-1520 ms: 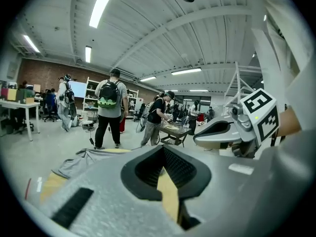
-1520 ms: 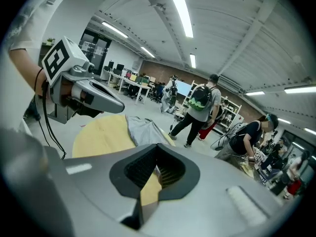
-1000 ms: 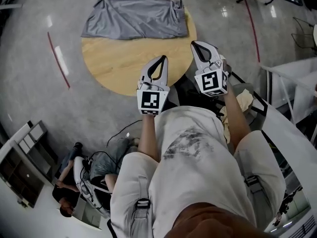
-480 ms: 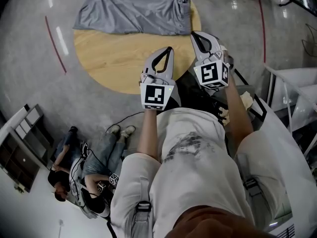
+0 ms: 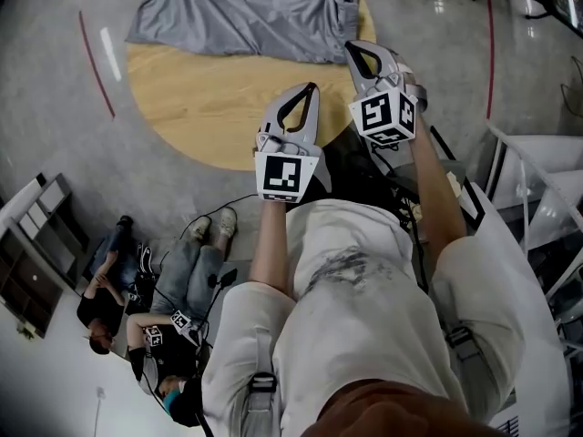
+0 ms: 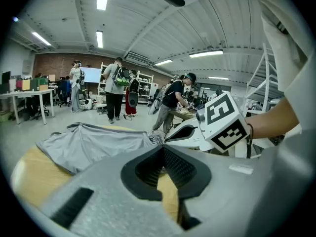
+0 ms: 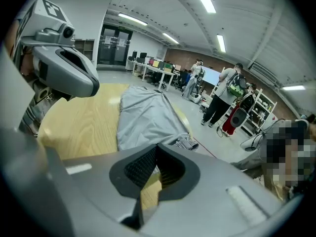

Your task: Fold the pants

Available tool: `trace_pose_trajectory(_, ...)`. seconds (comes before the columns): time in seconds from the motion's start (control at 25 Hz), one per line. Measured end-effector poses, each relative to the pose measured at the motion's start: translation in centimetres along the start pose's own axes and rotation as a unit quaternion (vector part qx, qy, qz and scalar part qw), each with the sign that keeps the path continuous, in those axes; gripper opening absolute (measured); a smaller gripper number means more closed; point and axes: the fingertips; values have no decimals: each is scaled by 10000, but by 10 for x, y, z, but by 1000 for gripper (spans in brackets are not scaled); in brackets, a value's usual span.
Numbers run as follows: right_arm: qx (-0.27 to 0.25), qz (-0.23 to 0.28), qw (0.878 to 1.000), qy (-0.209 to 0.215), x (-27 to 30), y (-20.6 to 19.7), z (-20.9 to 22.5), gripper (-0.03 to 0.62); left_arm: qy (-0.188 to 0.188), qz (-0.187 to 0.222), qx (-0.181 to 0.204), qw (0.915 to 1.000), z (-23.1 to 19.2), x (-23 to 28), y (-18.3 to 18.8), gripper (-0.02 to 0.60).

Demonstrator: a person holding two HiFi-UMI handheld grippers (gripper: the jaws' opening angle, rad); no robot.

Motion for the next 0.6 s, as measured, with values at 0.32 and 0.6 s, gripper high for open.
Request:
trace_pose_trajectory(0.32,-126,-262,9991,300,27,-14,-3,9,208,-57,-188,9996,-9,0,-10,8)
trace_pose_trajectory(0.6,-291,-600,9958,624,36,-34,-21,9,384,-65,-283,9988,-9,-7,-17,8)
Point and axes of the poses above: the fingertips, and each gripper's own axes: x forward along the fingers, z to its right, y out of its top, and after that the axes turned 5 degrees about -z, right-handed
